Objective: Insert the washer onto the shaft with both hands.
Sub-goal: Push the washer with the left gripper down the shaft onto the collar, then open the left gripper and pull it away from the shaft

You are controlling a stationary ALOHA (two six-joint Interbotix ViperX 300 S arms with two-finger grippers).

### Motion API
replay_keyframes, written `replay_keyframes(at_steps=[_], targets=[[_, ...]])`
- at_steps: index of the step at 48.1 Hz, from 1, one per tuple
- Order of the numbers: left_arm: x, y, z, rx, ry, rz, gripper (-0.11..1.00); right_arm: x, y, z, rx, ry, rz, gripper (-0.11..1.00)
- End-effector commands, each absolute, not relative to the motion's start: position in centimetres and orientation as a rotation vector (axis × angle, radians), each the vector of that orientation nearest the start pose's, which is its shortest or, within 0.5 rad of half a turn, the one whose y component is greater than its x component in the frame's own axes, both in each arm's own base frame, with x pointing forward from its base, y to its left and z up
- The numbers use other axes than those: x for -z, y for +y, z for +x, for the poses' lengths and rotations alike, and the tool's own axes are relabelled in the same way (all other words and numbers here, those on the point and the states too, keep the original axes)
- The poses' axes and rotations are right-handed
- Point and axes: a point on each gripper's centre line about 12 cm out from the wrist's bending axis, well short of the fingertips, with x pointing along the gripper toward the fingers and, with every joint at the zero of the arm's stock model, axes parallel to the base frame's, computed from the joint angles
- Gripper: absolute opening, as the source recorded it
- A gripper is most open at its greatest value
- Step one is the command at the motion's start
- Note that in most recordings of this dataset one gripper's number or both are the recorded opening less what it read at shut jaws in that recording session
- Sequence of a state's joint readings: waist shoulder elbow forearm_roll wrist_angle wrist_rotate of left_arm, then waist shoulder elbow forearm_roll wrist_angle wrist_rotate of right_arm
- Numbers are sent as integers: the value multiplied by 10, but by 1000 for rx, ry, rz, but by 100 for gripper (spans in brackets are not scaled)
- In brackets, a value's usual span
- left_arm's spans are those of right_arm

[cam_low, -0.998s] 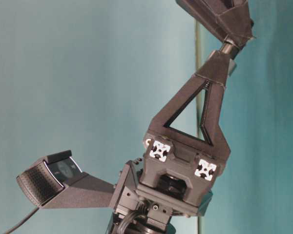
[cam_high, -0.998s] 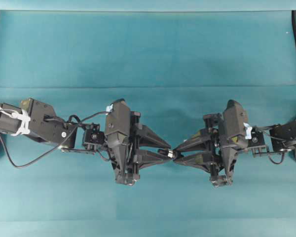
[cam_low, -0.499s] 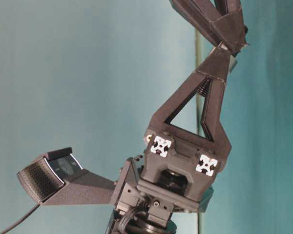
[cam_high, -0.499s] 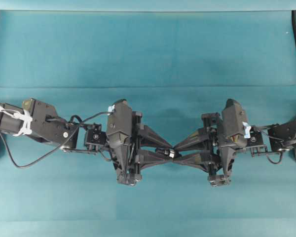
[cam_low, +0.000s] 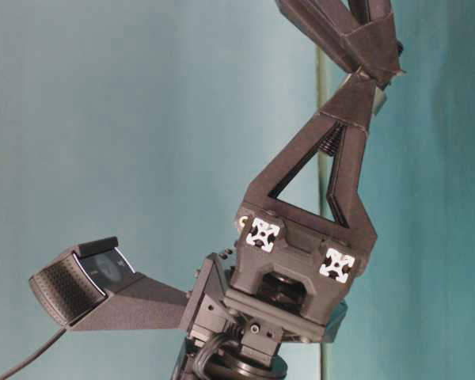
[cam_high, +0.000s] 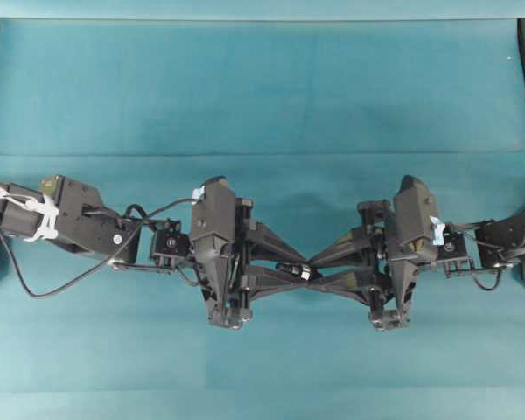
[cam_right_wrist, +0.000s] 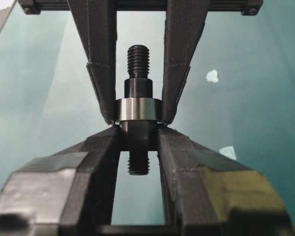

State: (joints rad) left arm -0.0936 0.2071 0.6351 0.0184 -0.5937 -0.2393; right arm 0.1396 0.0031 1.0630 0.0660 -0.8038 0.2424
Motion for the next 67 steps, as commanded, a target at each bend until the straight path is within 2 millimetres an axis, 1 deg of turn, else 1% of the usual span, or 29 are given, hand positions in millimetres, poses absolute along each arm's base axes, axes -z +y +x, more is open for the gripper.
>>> replay_keyframes(at_steps=[1, 16, 18, 19, 25, 26, 28, 35, 40, 46, 54, 67], targets=[[-163, -44, 435, 82, 236, -221, 37, -139, 39, 320, -52, 252, 270, 0], [-163, -43, 435, 76, 239, -259, 37, -138, 39, 320, -50, 263, 270, 0], [-163, -43, 435, 76, 237, -259, 39, -138, 38, 320, -49, 263, 271, 0], [-163, -43, 435, 77, 237, -258, 43, -138, 39, 320, -50, 263, 270, 0], [-163, -44, 436, 77, 235, -256, 79, -138, 38, 320, -49, 263, 270, 0], [-163, -44, 436, 77, 235, -258, 84, -138, 39, 320, -50, 263, 270, 0], [-164, -44, 436, 77, 234, -257, 88, -137, 39, 320, -50, 264, 270, 0], [-164, -44, 435, 77, 236, -259, 83, -137, 39, 320, -50, 267, 268, 0], [-162, -43, 432, 76, 242, -259, 83, -136, 39, 320, -49, 276, 268, 0], [-166, -42, 424, 76, 240, -261, 83, -135, 39, 319, -48, 286, 267, 0], [-172, -41, 405, 76, 242, -261, 83, -135, 38, 319, -46, 288, 267, 0], [-190, -38, 363, 82, 218, -260, 82, -133, 40, 319, -50, 308, 265, 0]])
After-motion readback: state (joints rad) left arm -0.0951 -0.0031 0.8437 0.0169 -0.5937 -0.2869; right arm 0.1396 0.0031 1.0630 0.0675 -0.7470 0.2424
